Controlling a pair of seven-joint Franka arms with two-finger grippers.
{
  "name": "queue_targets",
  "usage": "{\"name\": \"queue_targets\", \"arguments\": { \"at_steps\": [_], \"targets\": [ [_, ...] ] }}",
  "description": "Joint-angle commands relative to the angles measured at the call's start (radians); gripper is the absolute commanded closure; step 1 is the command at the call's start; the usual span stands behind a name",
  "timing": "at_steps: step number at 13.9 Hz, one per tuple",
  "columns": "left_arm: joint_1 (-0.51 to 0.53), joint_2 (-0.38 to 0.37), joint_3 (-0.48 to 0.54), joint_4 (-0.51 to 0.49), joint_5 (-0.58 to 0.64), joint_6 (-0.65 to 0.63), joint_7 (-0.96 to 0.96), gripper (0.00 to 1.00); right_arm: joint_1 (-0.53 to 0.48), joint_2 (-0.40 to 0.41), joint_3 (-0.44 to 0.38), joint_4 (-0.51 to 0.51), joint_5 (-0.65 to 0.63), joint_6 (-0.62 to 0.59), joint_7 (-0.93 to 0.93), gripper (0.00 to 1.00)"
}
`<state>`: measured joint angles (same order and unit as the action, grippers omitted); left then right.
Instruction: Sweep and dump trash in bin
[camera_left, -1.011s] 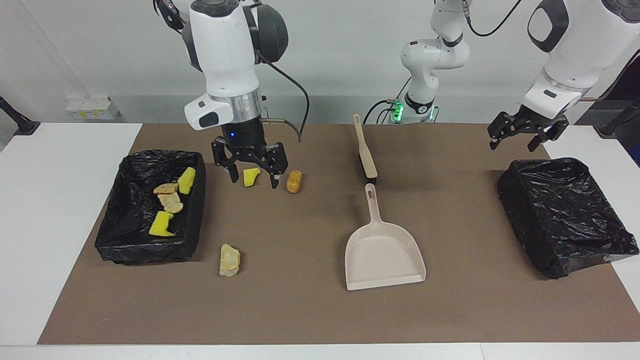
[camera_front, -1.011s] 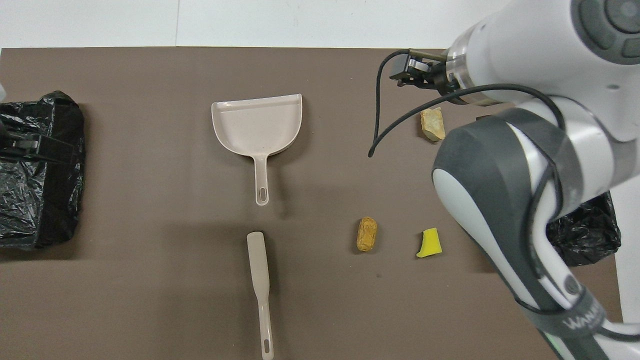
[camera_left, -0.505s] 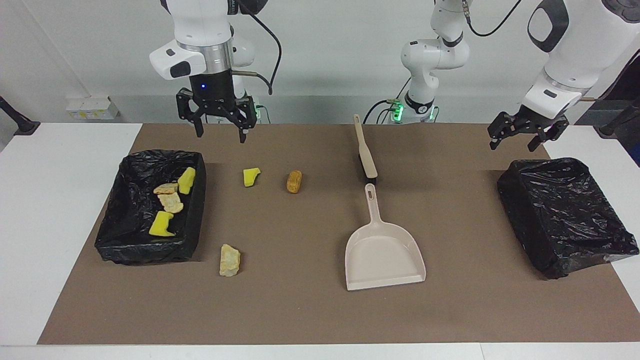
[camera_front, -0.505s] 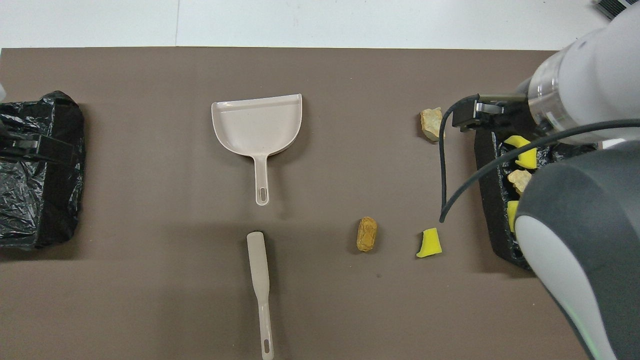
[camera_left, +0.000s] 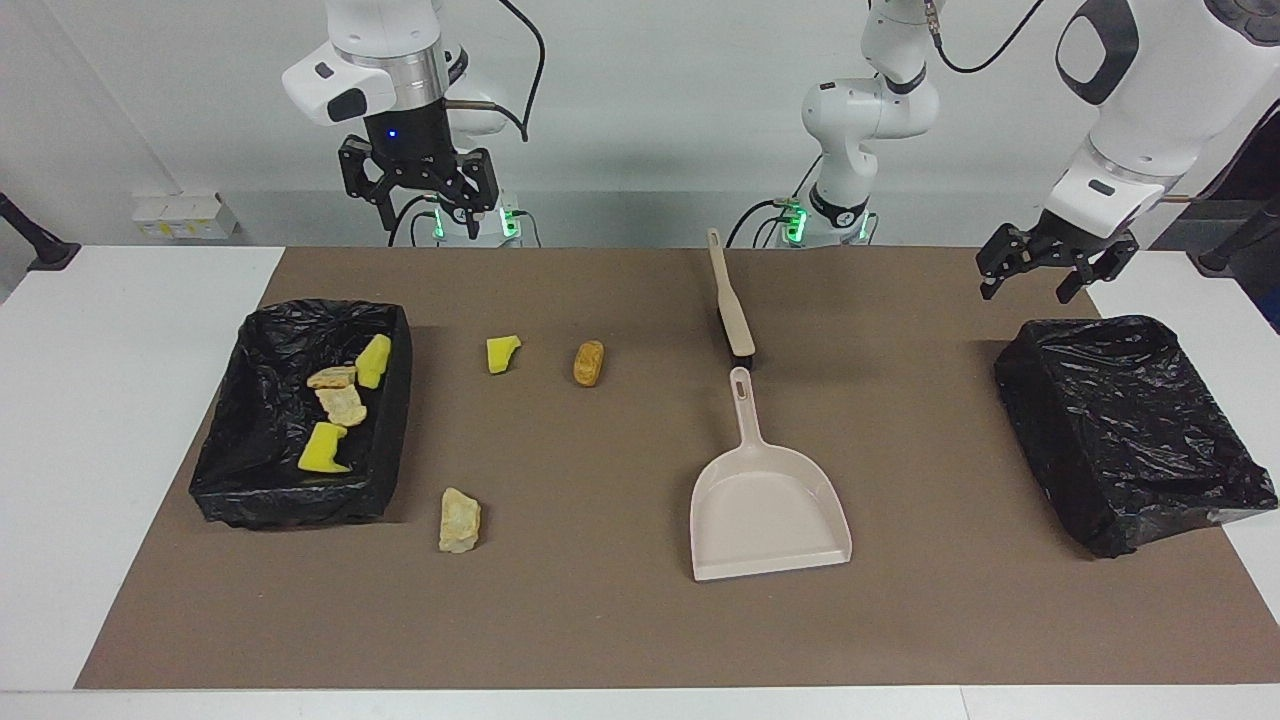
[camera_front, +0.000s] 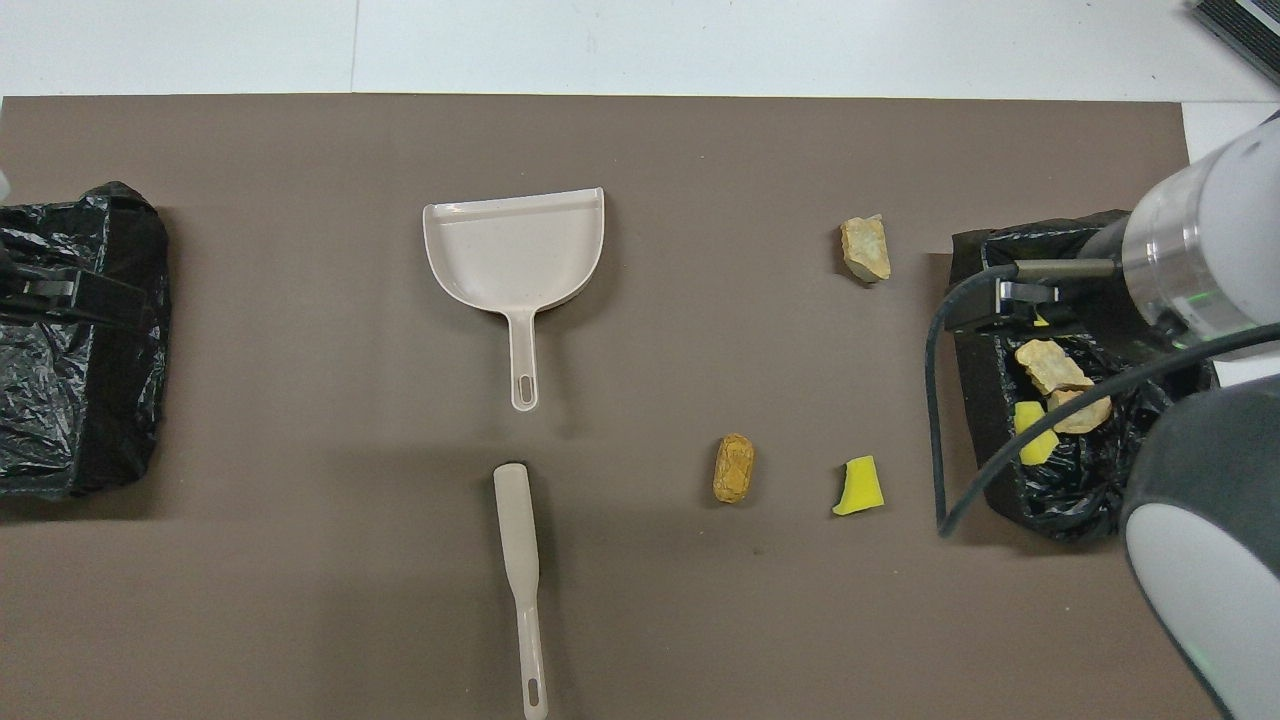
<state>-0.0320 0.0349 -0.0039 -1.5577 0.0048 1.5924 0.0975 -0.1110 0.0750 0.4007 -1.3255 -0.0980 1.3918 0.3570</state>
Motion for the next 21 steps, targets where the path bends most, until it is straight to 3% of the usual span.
{"name": "queue_targets", "arguments": {
  "at_steps": [1, 6, 10, 14, 18, 21],
  "targets": [
    [0.007, -0.013, -0.002, -0.016, 0.009, 0.012, 0.004, 0.0, -0.039, -0.06, 0.009, -0.087, 0.041, 0.038, -0.044, 0.0],
    [0.004, -0.004, -0.005, 0.011, 0.015, -0.051, 0.001, 0.0, -0.081, -0.052, 0.007, -0.087, 0.056, 0.061, -0.099, 0.0],
    [-0.034, 0.009, -0.014, -0.019, 0.001, 0.009, -0.056, 0.0, -0.093, -0.052, 0.006, -0.087, 0.089, 0.061, -0.105, 0.0],
    [-0.19, 0.052, -0.014, -0.166, -0.022, 0.255, -0.244, 0.0, -0.089, -0.054, 0.003, -0.087, 0.089, 0.042, -0.105, 0.0],
    [-0.348, 0.176, -0.014, -0.197, -0.034, 0.437, -0.412, 0.0, -0.082, -0.055, -0.003, -0.087, 0.089, 0.027, -0.104, 0.0],
    [-0.423, 0.226, -0.014, -0.263, -0.034, 0.585, -0.511, 0.0, -0.039, -0.061, -0.045, -0.089, 0.089, 0.006, -0.096, 0.0]
  ]
}}
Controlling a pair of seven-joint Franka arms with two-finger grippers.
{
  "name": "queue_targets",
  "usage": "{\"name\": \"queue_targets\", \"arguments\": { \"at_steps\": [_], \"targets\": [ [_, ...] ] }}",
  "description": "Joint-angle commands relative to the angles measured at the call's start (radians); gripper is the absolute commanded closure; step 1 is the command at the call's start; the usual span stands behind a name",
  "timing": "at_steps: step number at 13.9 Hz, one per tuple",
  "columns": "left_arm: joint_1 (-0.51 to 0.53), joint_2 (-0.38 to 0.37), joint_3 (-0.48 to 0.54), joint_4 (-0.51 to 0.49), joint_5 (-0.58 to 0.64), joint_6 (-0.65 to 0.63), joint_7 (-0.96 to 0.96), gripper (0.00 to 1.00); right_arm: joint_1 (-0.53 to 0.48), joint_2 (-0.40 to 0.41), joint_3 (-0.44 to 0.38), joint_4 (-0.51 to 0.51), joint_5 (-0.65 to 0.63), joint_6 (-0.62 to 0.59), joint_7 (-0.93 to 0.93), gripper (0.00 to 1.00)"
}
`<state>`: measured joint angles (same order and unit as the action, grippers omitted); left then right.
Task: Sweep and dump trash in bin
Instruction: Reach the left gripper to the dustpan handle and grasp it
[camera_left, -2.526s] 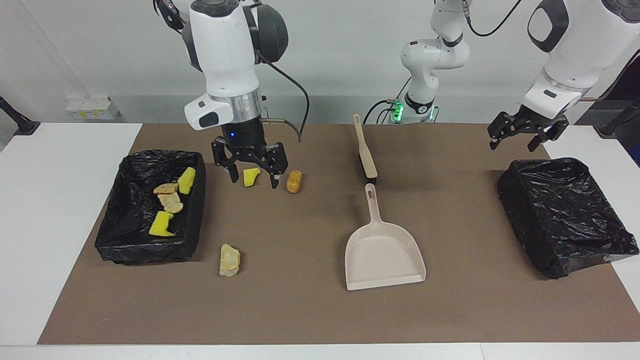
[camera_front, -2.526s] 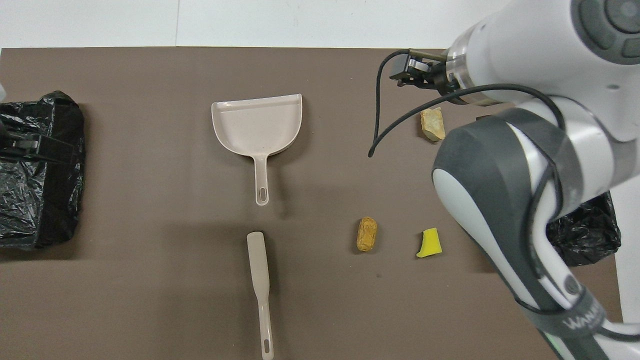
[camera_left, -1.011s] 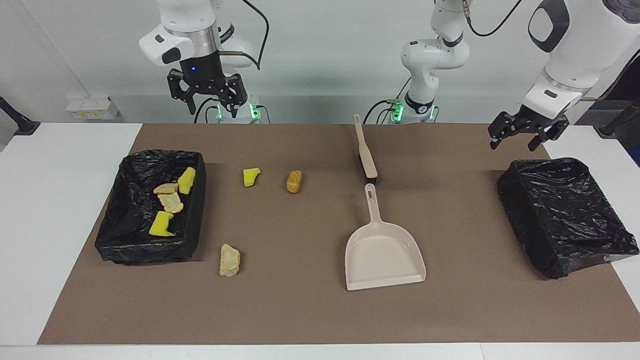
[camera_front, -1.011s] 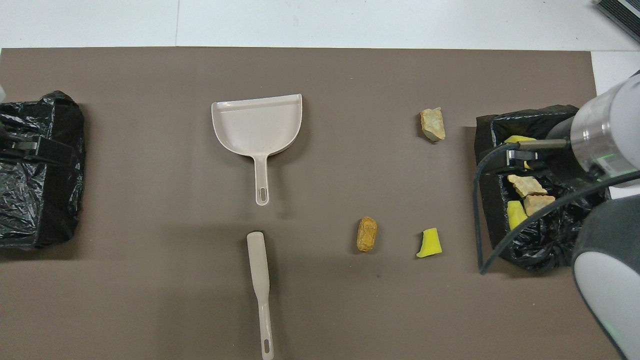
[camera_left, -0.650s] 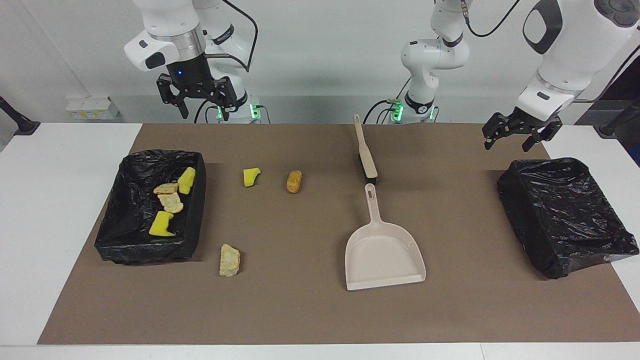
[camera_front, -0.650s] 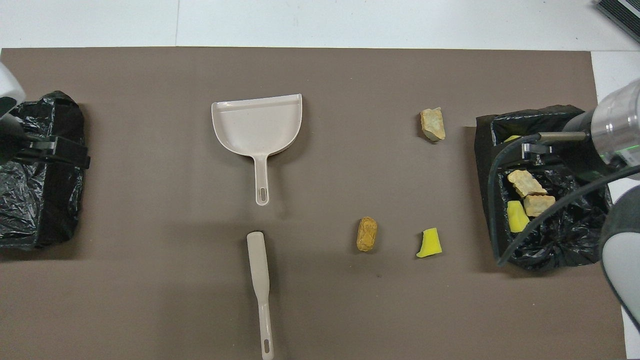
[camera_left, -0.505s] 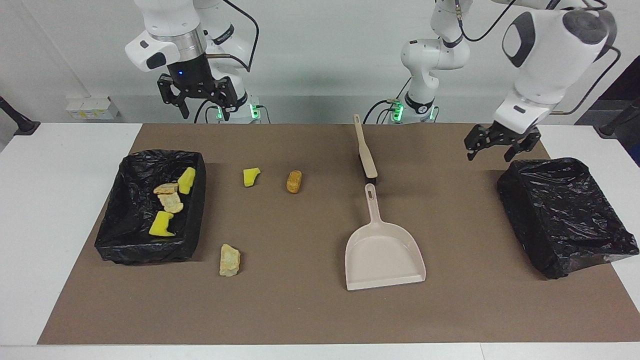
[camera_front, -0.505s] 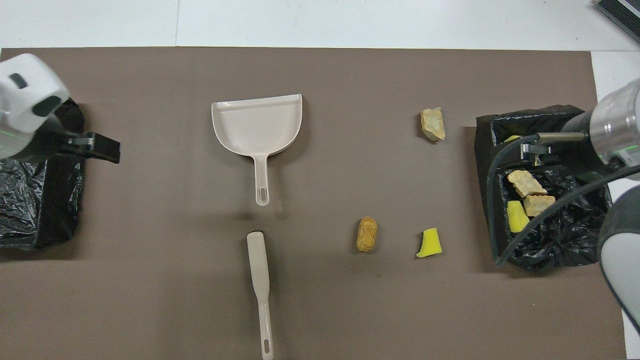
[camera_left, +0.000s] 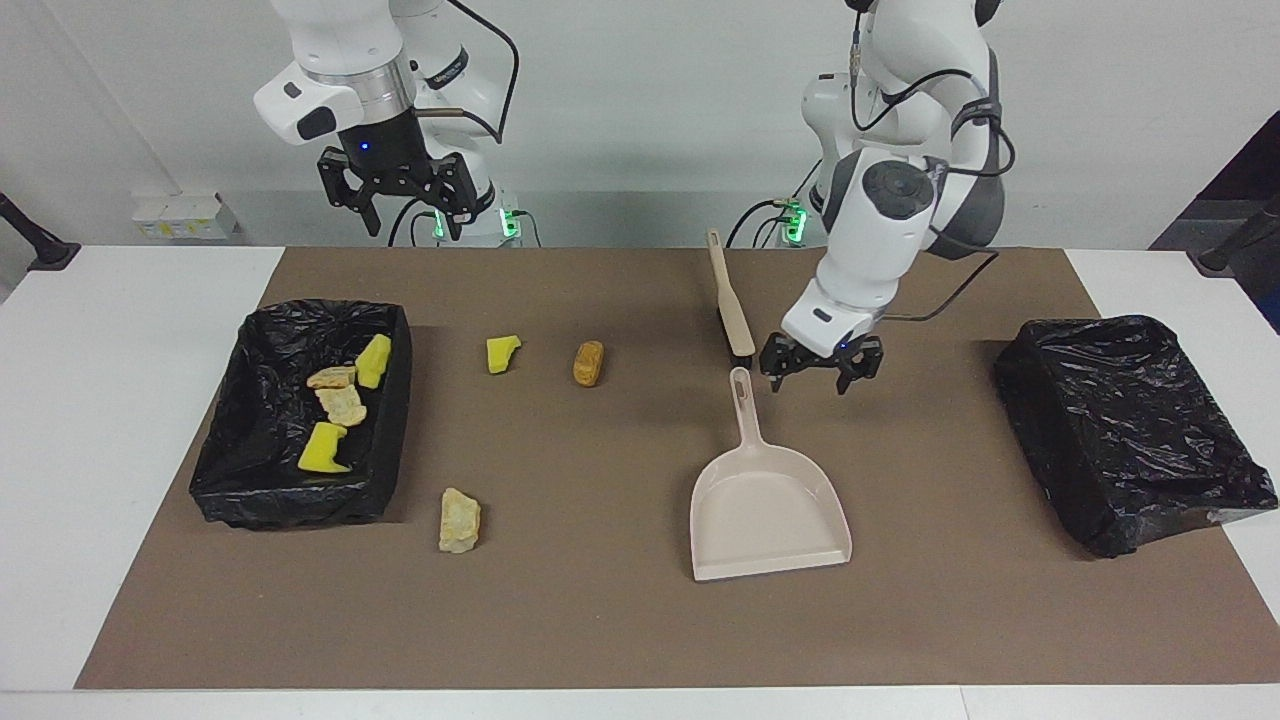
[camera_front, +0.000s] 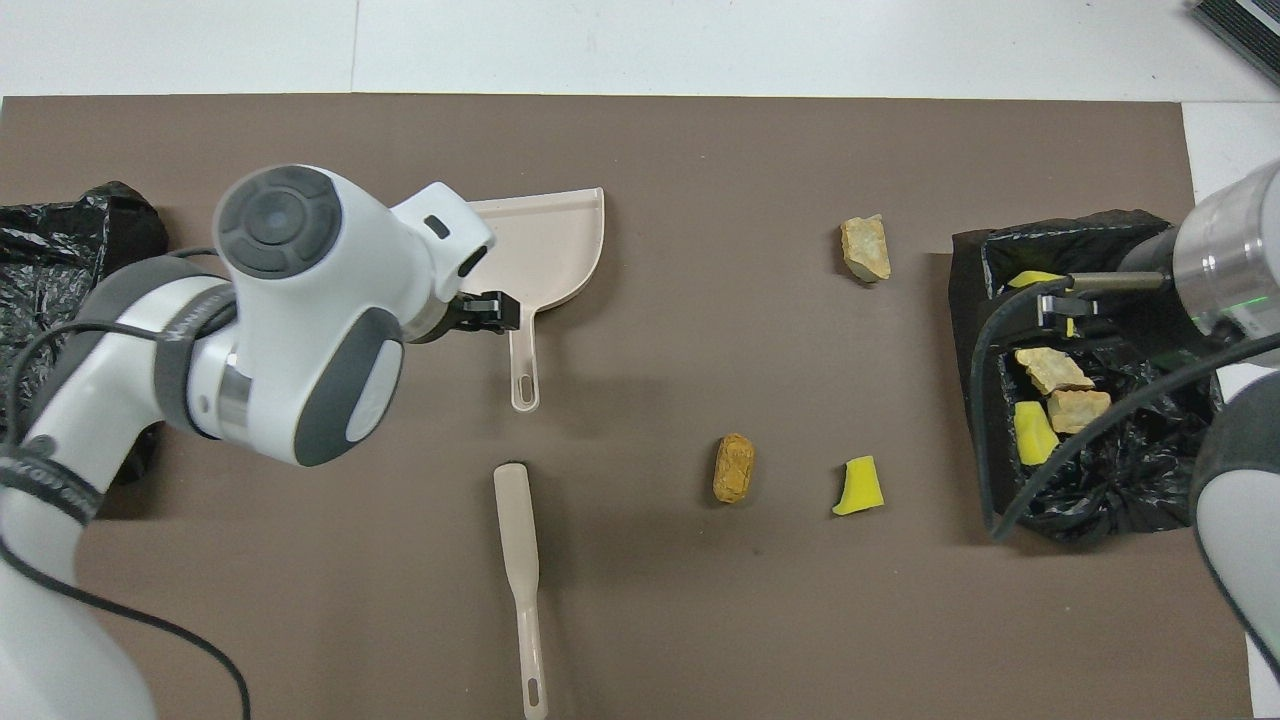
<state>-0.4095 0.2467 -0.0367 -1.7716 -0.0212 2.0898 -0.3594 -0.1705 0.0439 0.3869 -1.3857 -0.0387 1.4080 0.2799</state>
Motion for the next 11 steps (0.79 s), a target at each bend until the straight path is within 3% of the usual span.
{"name": "queue_targets", "arguments": {
  "at_steps": [1, 6, 11],
  "targets": [
    [-0.067, 0.016, 0.018, -0.084, -0.008, 0.145, -0.067, 0.0, 0.025, -0.03, -0.032, -0.029, 0.029, -0.011, -0.018, 0.0],
    [-0.087, -0.015, 0.017, -0.175, -0.008, 0.194, -0.081, 0.0, 0.042, -0.032, -0.049, -0.029, 0.029, -0.021, -0.018, 0.0],
    [-0.101, -0.032, 0.015, -0.206, -0.008, 0.202, -0.101, 0.18, 0.075, -0.044, -0.085, -0.038, 0.029, -0.027, -0.013, 0.0]
  ]
}}
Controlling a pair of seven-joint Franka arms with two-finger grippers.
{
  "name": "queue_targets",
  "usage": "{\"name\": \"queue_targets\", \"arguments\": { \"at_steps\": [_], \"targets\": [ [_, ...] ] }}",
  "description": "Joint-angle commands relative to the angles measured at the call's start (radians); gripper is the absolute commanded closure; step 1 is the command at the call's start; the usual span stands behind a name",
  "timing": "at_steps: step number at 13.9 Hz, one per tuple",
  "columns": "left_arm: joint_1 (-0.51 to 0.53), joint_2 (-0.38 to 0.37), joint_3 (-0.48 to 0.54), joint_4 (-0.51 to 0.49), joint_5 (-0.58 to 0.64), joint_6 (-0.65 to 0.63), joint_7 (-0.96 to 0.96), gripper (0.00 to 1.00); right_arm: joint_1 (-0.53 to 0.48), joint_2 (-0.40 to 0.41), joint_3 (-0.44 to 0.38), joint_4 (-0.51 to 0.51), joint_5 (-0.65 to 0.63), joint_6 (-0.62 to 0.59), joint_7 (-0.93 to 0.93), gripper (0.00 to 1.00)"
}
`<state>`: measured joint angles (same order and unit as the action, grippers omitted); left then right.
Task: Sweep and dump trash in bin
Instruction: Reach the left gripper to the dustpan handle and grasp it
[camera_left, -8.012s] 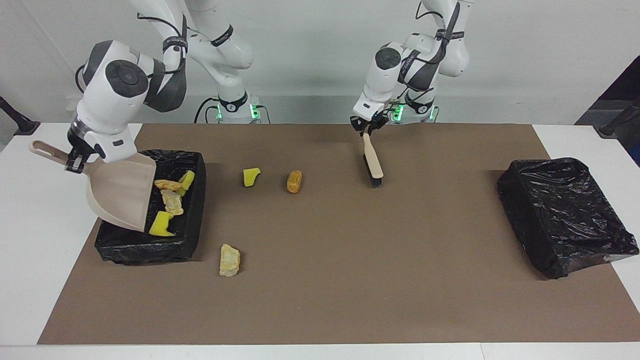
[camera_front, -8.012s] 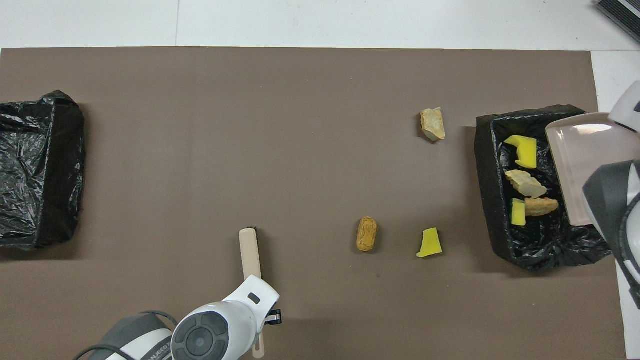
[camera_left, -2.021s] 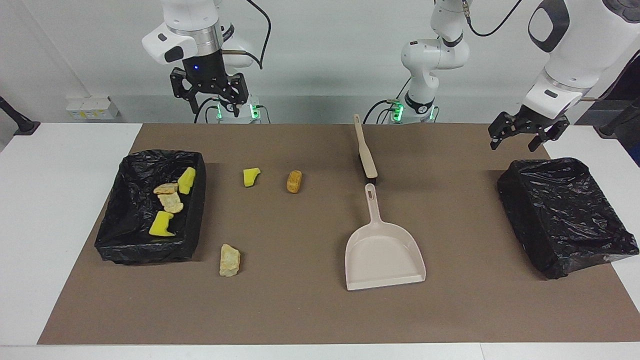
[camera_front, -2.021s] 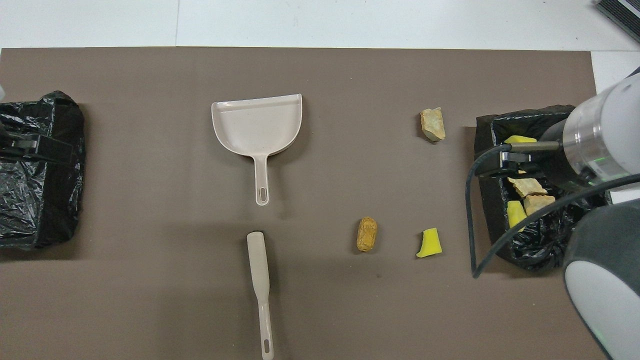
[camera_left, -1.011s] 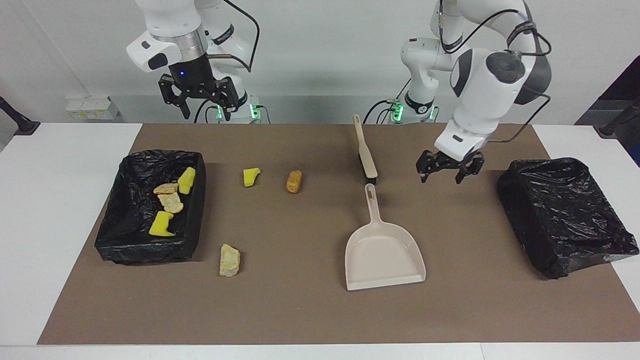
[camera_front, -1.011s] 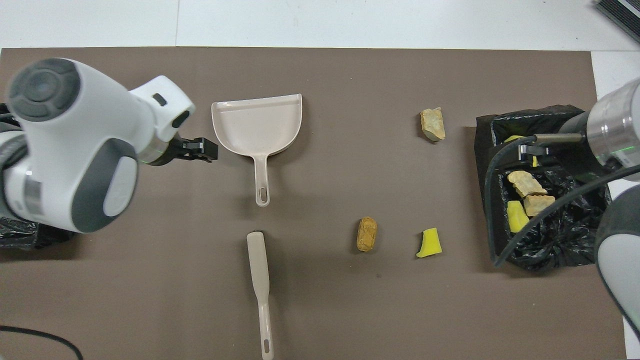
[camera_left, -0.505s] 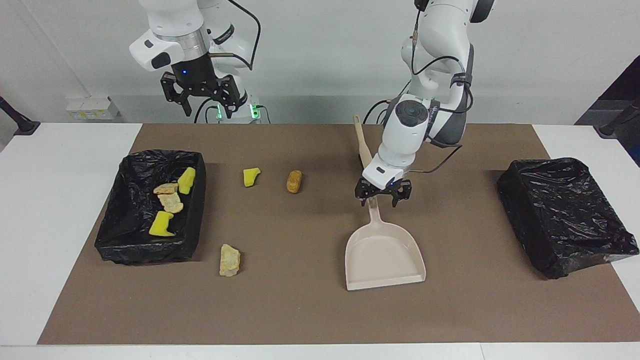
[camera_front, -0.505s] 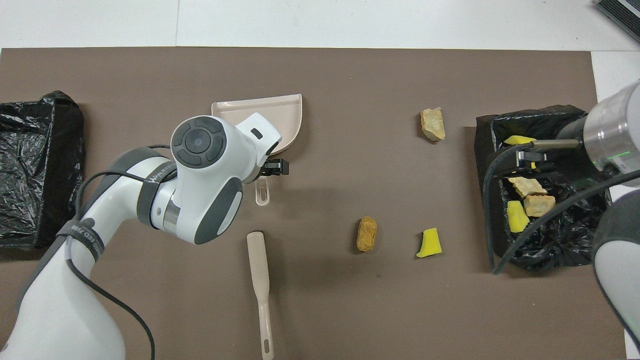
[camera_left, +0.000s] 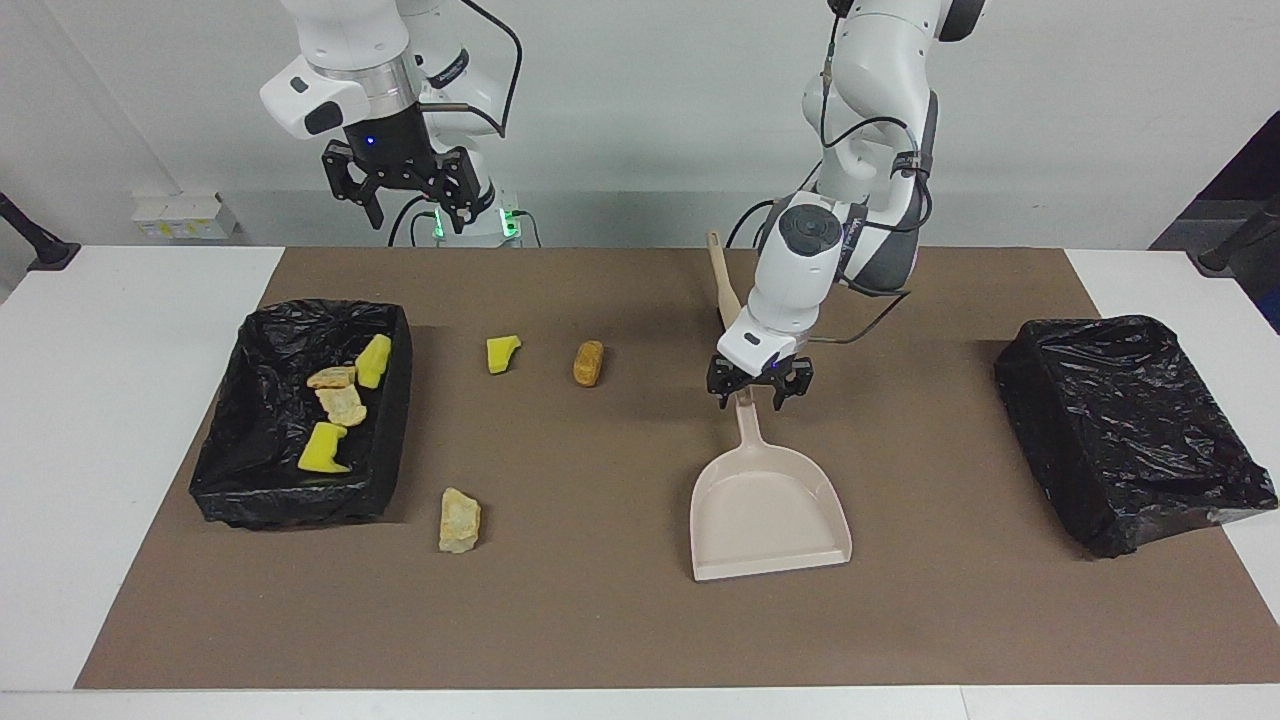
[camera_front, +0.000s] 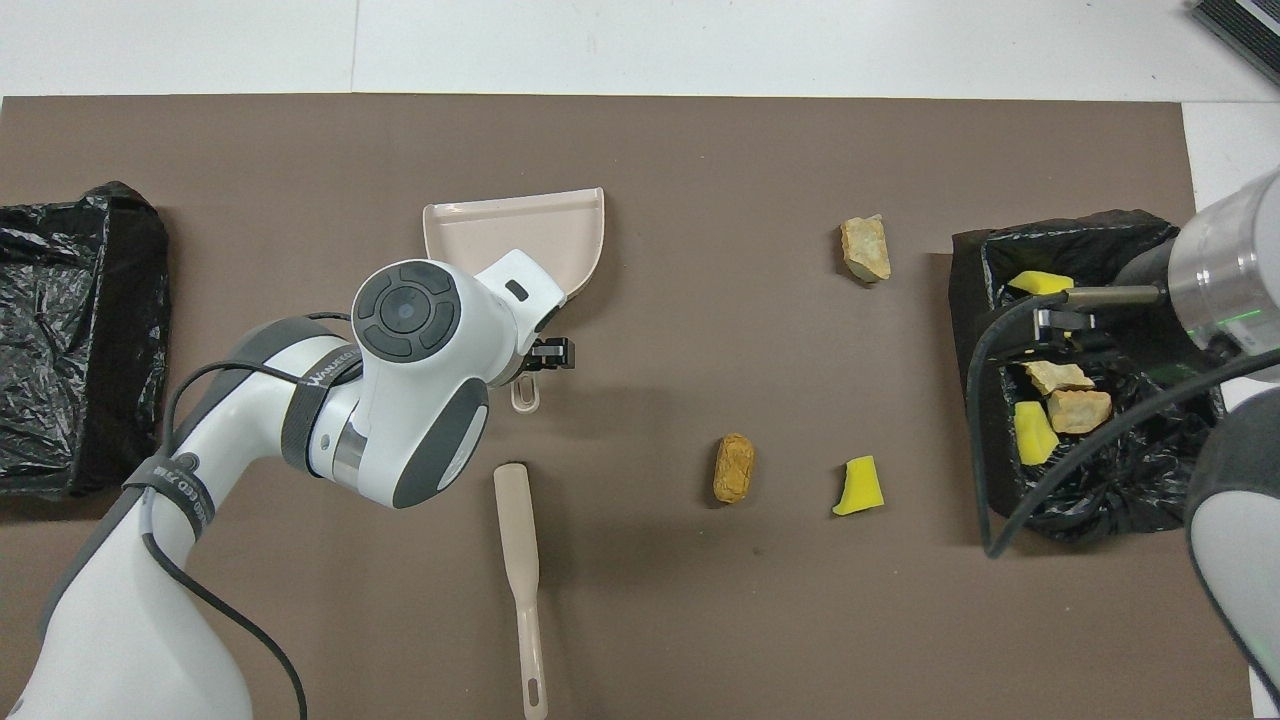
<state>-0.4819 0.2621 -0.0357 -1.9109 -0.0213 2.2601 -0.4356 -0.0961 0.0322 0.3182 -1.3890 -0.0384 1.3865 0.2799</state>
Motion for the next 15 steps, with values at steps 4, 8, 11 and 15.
{"name": "queue_targets", "arguments": {
  "at_steps": [4, 8, 11, 15],
  "targets": [
    [-0.047, -0.03, 0.016, -0.073, -0.008, 0.101, -0.052, 0.44, 0.055, -0.089, -0.063, -0.117, 0.029, 0.012, -0.015, 0.0],
    [-0.032, -0.027, 0.017, -0.06, -0.005, 0.098, -0.016, 1.0, 0.133, -0.092, -0.157, -0.131, 0.032, 0.014, -0.016, 0.0],
    [-0.012, -0.021, 0.023, -0.042, 0.001, 0.066, 0.023, 1.0, 0.133, -0.097, -0.156, -0.134, 0.058, 0.012, -0.022, 0.0],
    [0.095, 0.022, 0.026, 0.157, 0.015, -0.144, 0.174, 1.0, 0.133, -0.182, -0.148, -0.259, 0.109, 0.063, -0.031, 0.0]
  ]
}}
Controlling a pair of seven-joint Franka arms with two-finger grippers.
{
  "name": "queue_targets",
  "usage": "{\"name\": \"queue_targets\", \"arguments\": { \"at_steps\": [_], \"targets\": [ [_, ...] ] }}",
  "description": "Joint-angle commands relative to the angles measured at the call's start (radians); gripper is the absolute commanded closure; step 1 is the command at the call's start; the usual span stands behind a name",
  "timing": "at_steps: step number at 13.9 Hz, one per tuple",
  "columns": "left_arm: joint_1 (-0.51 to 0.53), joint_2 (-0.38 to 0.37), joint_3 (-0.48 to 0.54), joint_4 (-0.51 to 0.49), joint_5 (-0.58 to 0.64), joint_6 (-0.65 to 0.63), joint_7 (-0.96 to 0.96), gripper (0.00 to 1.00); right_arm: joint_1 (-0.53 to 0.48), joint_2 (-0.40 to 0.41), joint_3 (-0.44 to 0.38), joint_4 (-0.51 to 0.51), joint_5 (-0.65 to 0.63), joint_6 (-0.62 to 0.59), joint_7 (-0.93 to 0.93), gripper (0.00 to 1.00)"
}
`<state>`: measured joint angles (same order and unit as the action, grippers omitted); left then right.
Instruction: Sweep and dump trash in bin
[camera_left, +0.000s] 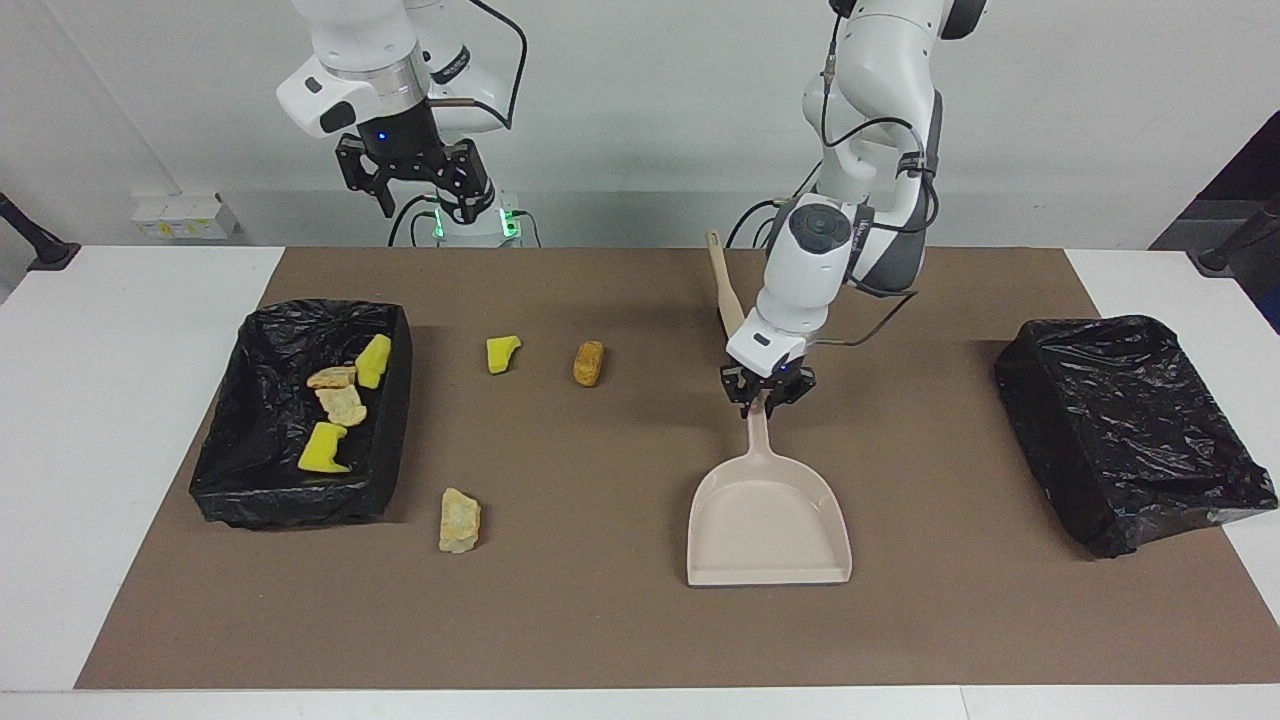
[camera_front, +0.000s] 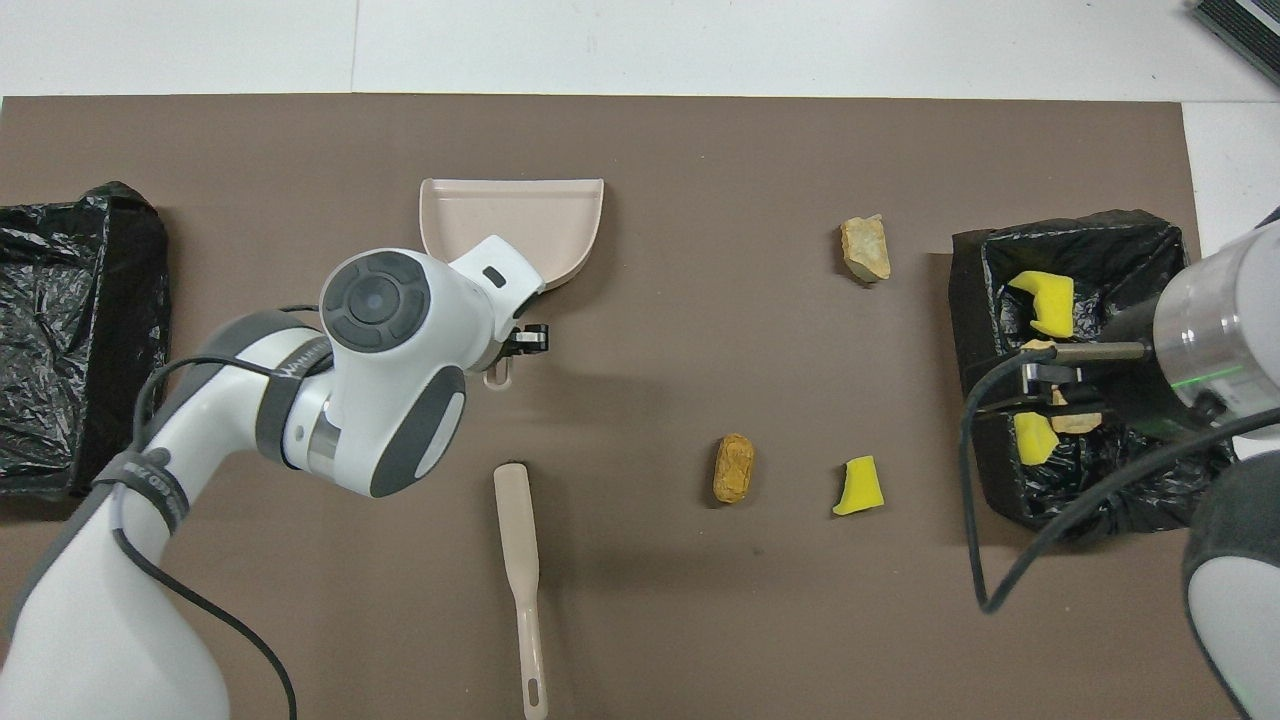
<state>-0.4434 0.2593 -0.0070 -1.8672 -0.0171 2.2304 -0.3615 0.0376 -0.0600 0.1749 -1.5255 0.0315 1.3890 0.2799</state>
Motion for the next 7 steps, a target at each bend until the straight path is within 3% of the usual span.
{"name": "queue_targets", "arguments": {
  "at_steps": [1, 5, 7],
  "targets": [
    [0.087, 0.038, -0.002, 0.166, 0.011, -0.173, 0.178, 1.0, 0.001, -0.113, 0.0, -0.168, 0.039, 0.091, -0.045, 0.0],
    [0.187, 0.041, -0.001, 0.189, 0.016, -0.222, 0.439, 1.0, -0.025, -0.156, 0.118, -0.254, 0.039, 0.149, -0.073, 0.0],
    [0.225, 0.044, 0.001, 0.201, 0.087, -0.259, 0.579, 1.0, -0.041, -0.172, 0.208, -0.301, 0.041, 0.174, -0.041, 0.0]
  ]
}}
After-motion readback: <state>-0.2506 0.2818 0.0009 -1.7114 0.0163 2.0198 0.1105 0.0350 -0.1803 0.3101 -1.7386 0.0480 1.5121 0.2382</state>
